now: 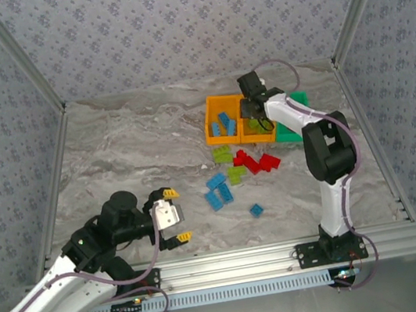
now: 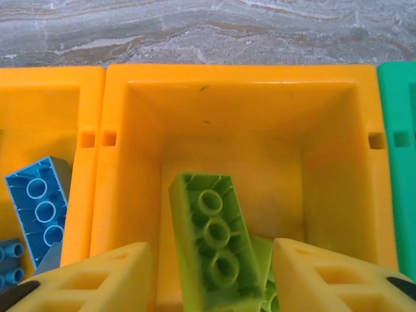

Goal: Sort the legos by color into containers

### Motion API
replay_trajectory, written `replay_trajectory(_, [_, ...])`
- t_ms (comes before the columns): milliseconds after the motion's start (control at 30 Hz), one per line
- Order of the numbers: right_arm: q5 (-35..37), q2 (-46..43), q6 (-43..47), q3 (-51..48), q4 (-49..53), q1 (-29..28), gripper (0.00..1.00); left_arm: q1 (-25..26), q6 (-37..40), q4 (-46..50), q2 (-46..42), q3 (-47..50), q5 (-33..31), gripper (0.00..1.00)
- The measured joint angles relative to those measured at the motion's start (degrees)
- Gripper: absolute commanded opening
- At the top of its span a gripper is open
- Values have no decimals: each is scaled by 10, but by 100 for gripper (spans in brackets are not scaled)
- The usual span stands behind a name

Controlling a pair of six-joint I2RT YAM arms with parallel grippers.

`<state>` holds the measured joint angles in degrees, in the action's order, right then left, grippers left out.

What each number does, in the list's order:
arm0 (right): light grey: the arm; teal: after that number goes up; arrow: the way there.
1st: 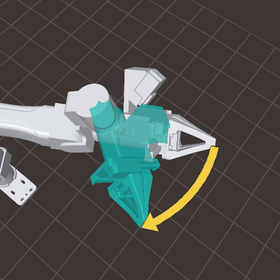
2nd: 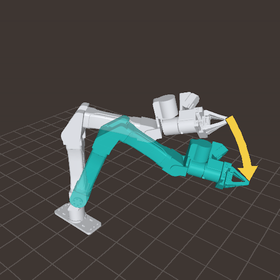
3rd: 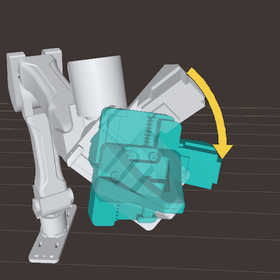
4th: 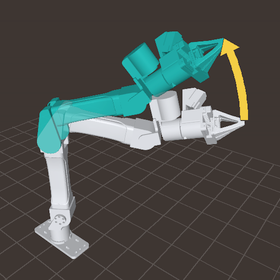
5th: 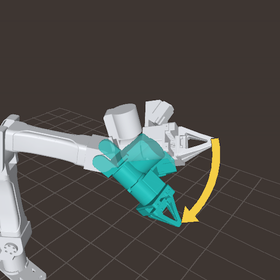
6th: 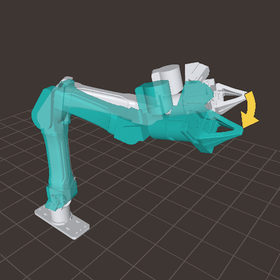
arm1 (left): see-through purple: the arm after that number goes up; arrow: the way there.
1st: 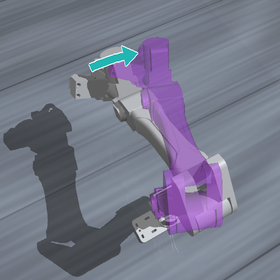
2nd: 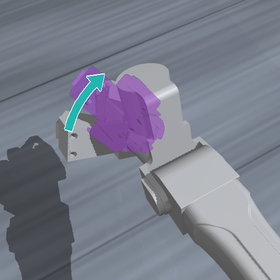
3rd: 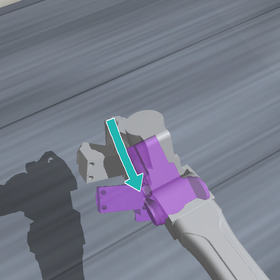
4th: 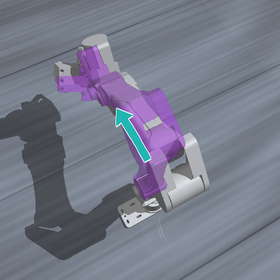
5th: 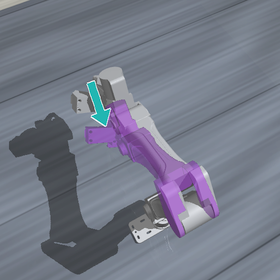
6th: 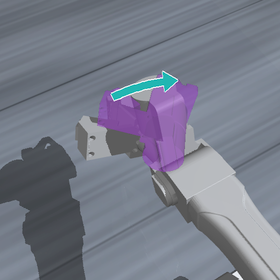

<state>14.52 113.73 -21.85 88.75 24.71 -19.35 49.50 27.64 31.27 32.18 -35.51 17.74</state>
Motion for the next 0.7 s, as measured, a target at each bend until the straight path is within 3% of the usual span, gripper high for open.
replay_trajectory(167, [-3,-73,0,-59,-1,-6,59,0,0,0,0,0,-4,99])
replay_trajectory(467, [-53,-367,36,-321,-18,-92,63,1,0,-4,1,0,17,99])
replay_trajectory(567, [-64,-376,75,-359,-10,-126,63,1,0,-8,5,0,25,99])
replay_trajectory(700, [-56,-311,130,-354,27,-152,63,1,0,-11,17,0,26,99])
